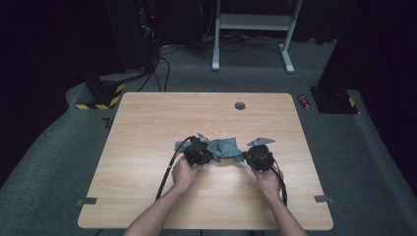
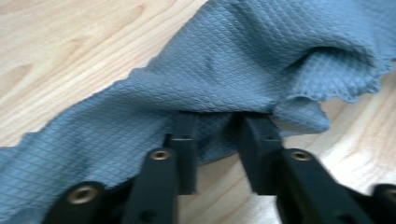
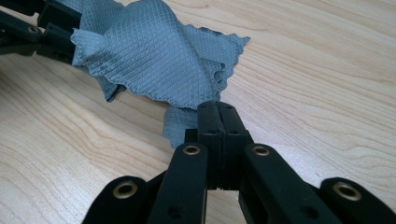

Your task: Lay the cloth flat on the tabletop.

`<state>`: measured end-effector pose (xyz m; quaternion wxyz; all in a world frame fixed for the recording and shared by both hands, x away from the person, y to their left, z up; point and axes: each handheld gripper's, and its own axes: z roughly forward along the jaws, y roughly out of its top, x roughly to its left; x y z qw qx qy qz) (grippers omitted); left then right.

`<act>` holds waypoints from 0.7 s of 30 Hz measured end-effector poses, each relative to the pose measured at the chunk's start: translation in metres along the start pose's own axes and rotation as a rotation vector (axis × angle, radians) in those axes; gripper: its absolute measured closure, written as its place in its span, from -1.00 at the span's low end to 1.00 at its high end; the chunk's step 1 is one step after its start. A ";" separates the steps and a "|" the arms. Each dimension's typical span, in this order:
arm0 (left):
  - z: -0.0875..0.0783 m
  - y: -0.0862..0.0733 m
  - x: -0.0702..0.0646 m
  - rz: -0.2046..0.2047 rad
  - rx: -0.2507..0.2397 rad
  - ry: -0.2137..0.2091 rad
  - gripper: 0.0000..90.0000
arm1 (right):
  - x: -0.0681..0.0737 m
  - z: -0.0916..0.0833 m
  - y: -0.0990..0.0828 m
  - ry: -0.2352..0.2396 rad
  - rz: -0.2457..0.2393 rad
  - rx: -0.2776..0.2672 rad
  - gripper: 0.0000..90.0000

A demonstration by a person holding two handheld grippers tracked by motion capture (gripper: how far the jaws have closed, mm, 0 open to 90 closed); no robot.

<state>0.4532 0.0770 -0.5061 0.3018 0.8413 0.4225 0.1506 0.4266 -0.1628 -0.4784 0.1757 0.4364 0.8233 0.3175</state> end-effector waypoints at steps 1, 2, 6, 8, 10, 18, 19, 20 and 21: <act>0.000 -0.001 0.002 -0.011 -0.002 -0.004 0.86 | 0.001 0.000 0.000 -0.002 0.000 0.001 0.99; 0.000 0.000 0.004 -0.018 0.003 -0.009 0.86 | 0.001 0.000 0.000 -0.002 0.000 0.001 0.99; -0.002 0.003 0.004 0.000 0.039 -0.022 0.98 | 0.005 -0.001 0.001 0.002 -0.002 -0.007 0.99; -0.005 0.004 0.004 0.025 0.053 -0.026 0.98 | 0.006 -0.002 0.000 0.004 -0.010 -0.010 0.99; -0.012 0.004 0.005 0.029 0.044 -0.044 0.99 | 0.005 -0.005 -0.001 0.005 -0.004 -0.019 0.99; -0.066 -0.009 0.014 0.056 -0.027 -0.135 0.99 | 0.008 -0.027 -0.012 0.024 -0.023 -0.069 0.99; -0.074 -0.011 0.015 0.059 -0.031 -0.147 0.99 | 0.010 -0.028 -0.014 0.026 -0.029 -0.075 0.99; -0.079 -0.012 0.017 0.064 -0.023 -0.162 0.99 | 0.012 -0.030 -0.015 0.029 -0.035 -0.076 0.99; -0.082 -0.012 0.020 0.062 -0.003 -0.184 0.99 | 0.014 -0.032 -0.016 0.030 -0.044 -0.077 0.99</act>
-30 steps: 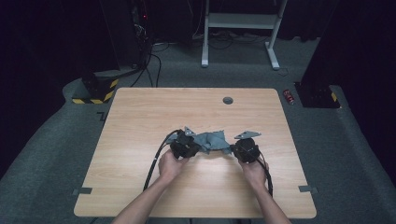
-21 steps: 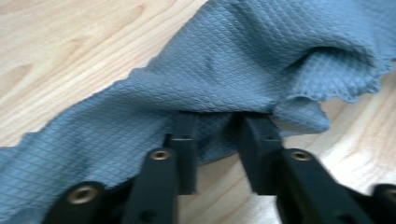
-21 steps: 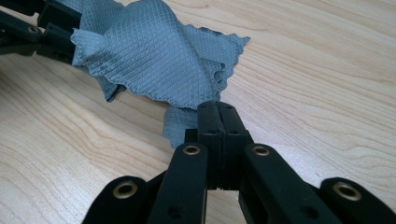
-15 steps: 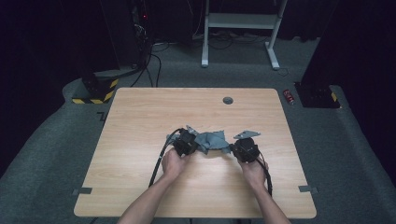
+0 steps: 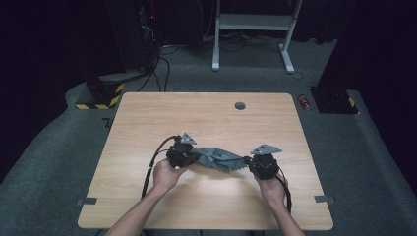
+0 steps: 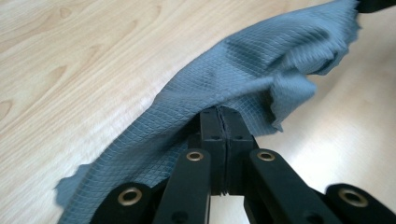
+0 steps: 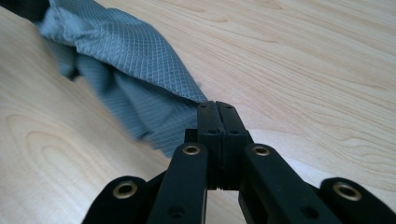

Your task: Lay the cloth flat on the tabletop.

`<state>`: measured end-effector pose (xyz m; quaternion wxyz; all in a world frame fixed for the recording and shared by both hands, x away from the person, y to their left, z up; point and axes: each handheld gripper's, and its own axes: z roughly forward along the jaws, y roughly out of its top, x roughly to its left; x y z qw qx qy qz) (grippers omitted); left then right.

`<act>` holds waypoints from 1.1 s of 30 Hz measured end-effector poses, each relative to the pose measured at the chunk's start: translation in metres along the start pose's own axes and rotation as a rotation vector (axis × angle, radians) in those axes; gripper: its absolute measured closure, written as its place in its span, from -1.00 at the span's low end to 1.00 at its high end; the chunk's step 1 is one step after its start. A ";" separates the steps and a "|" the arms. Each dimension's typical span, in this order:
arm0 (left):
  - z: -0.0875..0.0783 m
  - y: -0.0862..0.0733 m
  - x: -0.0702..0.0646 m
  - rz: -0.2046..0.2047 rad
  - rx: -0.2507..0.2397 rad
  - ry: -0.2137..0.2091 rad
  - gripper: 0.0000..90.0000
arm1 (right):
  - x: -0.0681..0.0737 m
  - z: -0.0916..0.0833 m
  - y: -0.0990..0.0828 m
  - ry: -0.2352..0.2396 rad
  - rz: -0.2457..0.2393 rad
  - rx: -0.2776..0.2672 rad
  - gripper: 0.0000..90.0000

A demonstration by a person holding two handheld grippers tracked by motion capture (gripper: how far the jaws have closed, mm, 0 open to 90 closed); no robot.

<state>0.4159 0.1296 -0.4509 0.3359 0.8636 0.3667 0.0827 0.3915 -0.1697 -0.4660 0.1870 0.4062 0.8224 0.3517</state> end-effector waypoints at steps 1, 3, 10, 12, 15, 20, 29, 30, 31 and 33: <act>-0.001 0.000 0.003 -0.010 0.025 -0.014 0.99 | 0.002 0.000 0.001 -0.002 -0.009 0.000 0.99; 0.003 0.001 0.010 -0.037 0.053 -0.040 0.98 | 0.004 0.002 0.003 0.002 -0.015 0.015 0.99; 0.027 0.005 0.020 -0.118 0.015 0.059 0.83 | 0.004 0.033 0.016 -0.007 0.000 0.094 0.99; 0.025 0.004 0.016 -0.102 0.004 0.057 0.77 | 0.002 0.036 0.017 -0.011 0.012 0.101 0.99; 0.016 -0.001 0.002 -0.068 -0.015 0.072 0.51 | 0.001 0.038 0.016 -0.016 0.022 0.102 0.99; 0.001 -0.018 -0.022 -0.039 -0.066 0.054 0.46 | 0.004 0.034 0.017 -0.011 0.010 0.091 0.99; 0.031 -0.027 -0.035 -0.008 0.009 0.120 0.16 | 0.010 0.036 0.021 -0.007 -0.008 0.082 0.99; 0.037 -0.024 -0.034 -0.006 0.025 0.130 0.13 | 0.010 0.036 0.021 -0.007 -0.010 0.082 0.99; 0.039 -0.022 -0.033 -0.008 0.023 0.133 0.13 | 0.011 0.037 0.021 -0.008 -0.006 0.085 0.99; 0.041 -0.019 -0.030 -0.006 0.022 0.146 0.28 | 0.011 0.036 0.021 -0.009 -0.007 0.086 0.99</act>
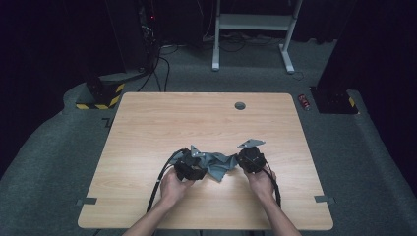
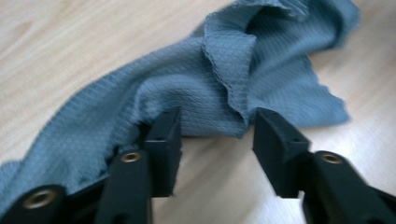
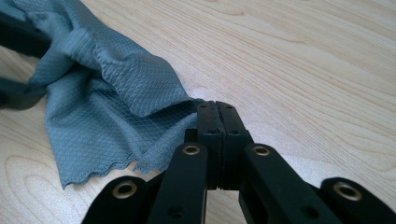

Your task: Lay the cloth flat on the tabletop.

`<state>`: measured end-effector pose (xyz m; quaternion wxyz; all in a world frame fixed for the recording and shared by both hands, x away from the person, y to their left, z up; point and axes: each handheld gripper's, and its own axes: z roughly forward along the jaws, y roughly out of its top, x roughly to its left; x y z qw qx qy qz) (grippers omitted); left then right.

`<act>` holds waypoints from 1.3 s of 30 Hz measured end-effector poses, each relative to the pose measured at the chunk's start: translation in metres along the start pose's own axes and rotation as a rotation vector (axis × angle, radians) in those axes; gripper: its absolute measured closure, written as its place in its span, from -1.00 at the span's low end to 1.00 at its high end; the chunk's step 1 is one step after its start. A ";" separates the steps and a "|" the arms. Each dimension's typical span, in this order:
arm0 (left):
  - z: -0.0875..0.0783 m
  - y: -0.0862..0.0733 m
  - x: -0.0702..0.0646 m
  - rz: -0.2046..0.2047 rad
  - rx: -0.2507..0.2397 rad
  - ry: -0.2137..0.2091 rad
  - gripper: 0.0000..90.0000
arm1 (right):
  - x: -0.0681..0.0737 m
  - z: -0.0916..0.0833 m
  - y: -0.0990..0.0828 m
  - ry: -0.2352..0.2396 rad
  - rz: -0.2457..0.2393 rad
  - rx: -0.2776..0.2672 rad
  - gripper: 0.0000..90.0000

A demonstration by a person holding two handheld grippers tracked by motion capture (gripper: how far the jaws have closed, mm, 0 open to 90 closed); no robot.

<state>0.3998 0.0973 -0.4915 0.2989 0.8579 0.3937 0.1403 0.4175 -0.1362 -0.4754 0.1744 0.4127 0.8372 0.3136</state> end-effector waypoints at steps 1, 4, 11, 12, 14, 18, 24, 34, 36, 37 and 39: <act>-0.001 0.001 0.002 0.002 -0.001 -0.016 0.43 | 0.000 -0.001 0.000 0.001 -0.003 -0.004 0.99; -0.011 0.001 0.005 0.014 -0.021 -0.030 0.86 | -0.001 -0.006 -0.001 0.005 -0.010 -0.019 0.99; -0.058 -0.013 0.010 0.045 -0.050 -0.040 1.00 | 0.007 -0.023 -0.004 0.029 -0.058 -0.065 0.99; -0.066 -0.018 0.009 0.049 -0.039 -0.047 1.00 | 0.010 -0.026 -0.005 0.040 -0.064 -0.071 0.99; -0.068 -0.023 0.008 0.045 -0.032 -0.058 1.00 | 0.015 -0.030 -0.009 0.053 -0.088 -0.078 0.99; -0.053 -0.027 -0.001 0.031 -0.020 -0.040 0.62 | 0.023 -0.032 -0.007 0.059 -0.116 -0.084 0.99; -0.017 -0.021 -0.003 -0.036 -0.013 -0.012 0.39 | 0.019 -0.027 -0.007 0.044 -0.090 -0.078 0.99; -0.005 -0.013 0.000 -0.044 -0.022 -0.025 0.99 | 0.007 -0.029 -0.018 0.037 -0.041 -0.081 0.99; -0.015 -0.014 0.001 -0.031 -0.030 -0.039 1.00 | 0.007 -0.031 -0.020 0.052 -0.040 -0.091 0.99; -0.023 -0.015 0.000 -0.018 -0.035 -0.042 1.00 | 0.007 -0.032 -0.020 0.058 -0.040 -0.093 0.99; -0.039 -0.018 -0.001 0.014 -0.041 -0.042 1.00 | 0.011 -0.037 -0.021 0.069 -0.062 -0.107 0.99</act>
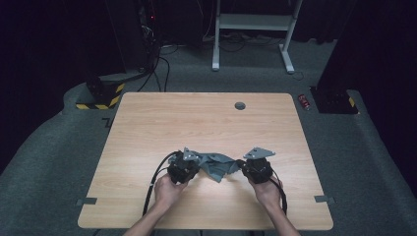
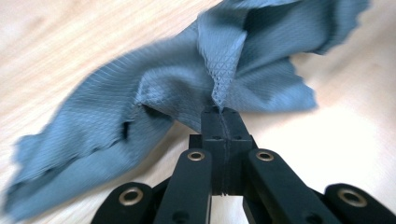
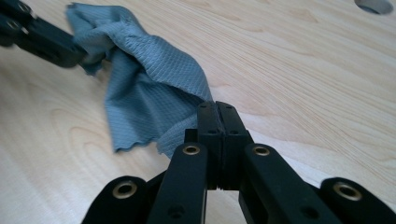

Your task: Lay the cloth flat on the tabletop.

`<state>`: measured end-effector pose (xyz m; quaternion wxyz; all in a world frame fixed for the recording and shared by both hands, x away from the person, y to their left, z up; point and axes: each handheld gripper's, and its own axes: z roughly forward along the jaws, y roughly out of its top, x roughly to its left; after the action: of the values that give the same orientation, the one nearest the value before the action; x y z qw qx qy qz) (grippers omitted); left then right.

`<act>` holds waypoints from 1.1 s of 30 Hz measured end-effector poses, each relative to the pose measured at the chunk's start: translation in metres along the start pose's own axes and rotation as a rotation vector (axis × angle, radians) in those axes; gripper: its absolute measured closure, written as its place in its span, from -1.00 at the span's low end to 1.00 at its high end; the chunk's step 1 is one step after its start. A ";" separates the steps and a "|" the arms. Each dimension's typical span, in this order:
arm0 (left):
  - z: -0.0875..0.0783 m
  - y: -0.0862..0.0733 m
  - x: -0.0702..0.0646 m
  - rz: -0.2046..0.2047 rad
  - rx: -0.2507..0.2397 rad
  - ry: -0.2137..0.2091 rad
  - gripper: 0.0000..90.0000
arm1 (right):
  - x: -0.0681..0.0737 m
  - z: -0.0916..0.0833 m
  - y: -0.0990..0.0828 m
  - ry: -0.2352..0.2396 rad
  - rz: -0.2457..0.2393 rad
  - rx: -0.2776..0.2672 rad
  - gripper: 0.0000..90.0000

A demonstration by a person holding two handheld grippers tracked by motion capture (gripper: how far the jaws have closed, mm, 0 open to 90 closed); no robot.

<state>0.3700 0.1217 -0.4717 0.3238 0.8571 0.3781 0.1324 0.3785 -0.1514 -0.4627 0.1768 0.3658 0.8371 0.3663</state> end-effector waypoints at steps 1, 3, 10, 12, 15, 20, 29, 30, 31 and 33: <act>-0.009 -0.002 -0.001 0.013 -0.003 -0.003 1.00 | 0.003 -0.002 0.000 0.008 -0.014 -0.005 0.99; -0.025 -0.008 -0.003 0.033 -0.006 -0.013 1.00 | 0.010 -0.008 0.000 0.030 -0.035 -0.017 0.99; -0.056 -0.046 -0.018 0.136 0.104 -0.044 1.00 | 0.054 -0.017 -0.016 0.137 -0.170 0.017 0.99; -0.060 -0.061 -0.020 0.143 0.140 -0.032 1.00 | 0.065 -0.016 -0.025 0.168 -0.195 0.042 0.99; -0.063 -0.075 -0.017 0.125 0.164 -0.024 0.99 | 0.076 -0.013 -0.039 0.199 -0.213 0.077 0.96; -0.067 -0.089 -0.002 0.030 0.132 -0.077 0.66 | 0.068 -0.008 -0.043 0.260 -0.146 0.076 0.77; -0.065 -0.079 0.019 -0.083 0.027 0.092 0.26 | 0.032 0.013 -0.011 0.087 0.014 0.012 0.61; -0.059 -0.078 0.021 -0.099 0.026 0.113 0.25 | 0.029 0.022 -0.007 0.067 0.023 0.028 0.57; -0.053 -0.076 0.023 -0.107 0.030 0.128 0.24 | 0.027 0.031 -0.003 0.047 0.025 0.047 0.53; -0.040 -0.075 0.026 -0.137 0.031 0.155 0.23 | 0.026 0.046 0.004 0.022 0.037 0.075 0.48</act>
<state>0.3269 0.1972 -0.4916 0.2886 0.8213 0.4618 0.1700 0.3888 -0.1083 -0.4915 0.1467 0.3837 0.8452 0.3419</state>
